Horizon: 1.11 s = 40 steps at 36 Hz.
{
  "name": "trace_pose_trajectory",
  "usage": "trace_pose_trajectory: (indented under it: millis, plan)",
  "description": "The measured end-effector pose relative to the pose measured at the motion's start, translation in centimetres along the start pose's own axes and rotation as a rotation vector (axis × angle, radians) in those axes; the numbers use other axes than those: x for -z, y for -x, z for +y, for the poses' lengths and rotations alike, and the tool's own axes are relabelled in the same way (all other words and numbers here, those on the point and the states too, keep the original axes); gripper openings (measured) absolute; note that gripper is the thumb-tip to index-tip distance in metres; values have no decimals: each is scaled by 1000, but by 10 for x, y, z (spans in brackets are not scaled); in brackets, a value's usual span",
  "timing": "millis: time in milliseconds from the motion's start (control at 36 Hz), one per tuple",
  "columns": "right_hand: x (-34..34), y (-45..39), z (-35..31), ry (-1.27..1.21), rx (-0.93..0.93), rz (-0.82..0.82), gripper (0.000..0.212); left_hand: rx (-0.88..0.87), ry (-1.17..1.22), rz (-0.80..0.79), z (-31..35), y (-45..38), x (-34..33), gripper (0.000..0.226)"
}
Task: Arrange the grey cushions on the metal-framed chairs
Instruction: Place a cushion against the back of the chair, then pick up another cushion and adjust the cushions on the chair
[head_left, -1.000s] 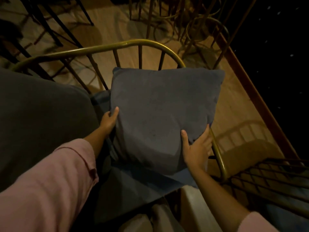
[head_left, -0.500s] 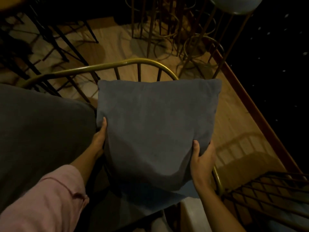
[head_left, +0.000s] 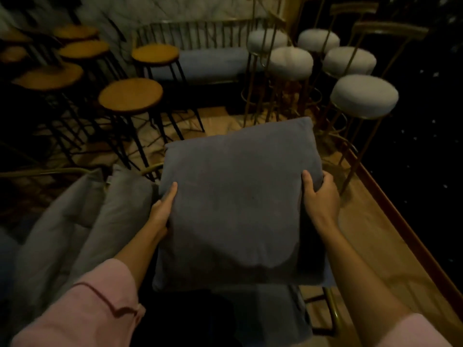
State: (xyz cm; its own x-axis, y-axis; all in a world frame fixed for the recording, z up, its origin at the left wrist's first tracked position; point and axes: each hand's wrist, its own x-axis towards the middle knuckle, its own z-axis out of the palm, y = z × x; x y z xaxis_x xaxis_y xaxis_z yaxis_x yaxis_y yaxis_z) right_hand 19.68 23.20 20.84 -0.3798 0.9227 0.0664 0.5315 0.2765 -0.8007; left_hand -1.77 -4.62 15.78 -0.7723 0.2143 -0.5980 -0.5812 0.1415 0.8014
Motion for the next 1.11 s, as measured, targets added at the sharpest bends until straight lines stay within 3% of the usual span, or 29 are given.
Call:
trace_pose_trajectory:
  millis: [83, 167, 278, 444, 639, 833, 972, 1111]
  plan:
    - [-13, 14, -29, -78, 13, -47, 65, -78, -2, 63, 30, 23, 37, 118]
    - [-33, 36, -61, -180, 55, -115, 64, -173, 21, 153, 52, 50, 82, 96]
    - [-71, 68, -107, -249, 141, -256, 62, -258, 46, 302, 71, 85, 152, 85]
    - [-129, 132, -186, -368, 299, -488, 59, -223, 111, 547, 75, 142, 265, 114]
    - [-187, 220, -262, -392, 402, -753, 67, -222, 214, 763, 41, 191, 395, 115]
    - [-250, 298, -315, -351, 449, -919, 83, -222, 318, 841, 4, 183, 514, 114]
    - [-309, 339, -344, -336, 466, -949, 85, -241, 323, 864, 24, 173, 559, 96]
    - [-372, 368, -370, -286, 439, -948, 89, -187, 317, 821, 39, 126, 627, 103]
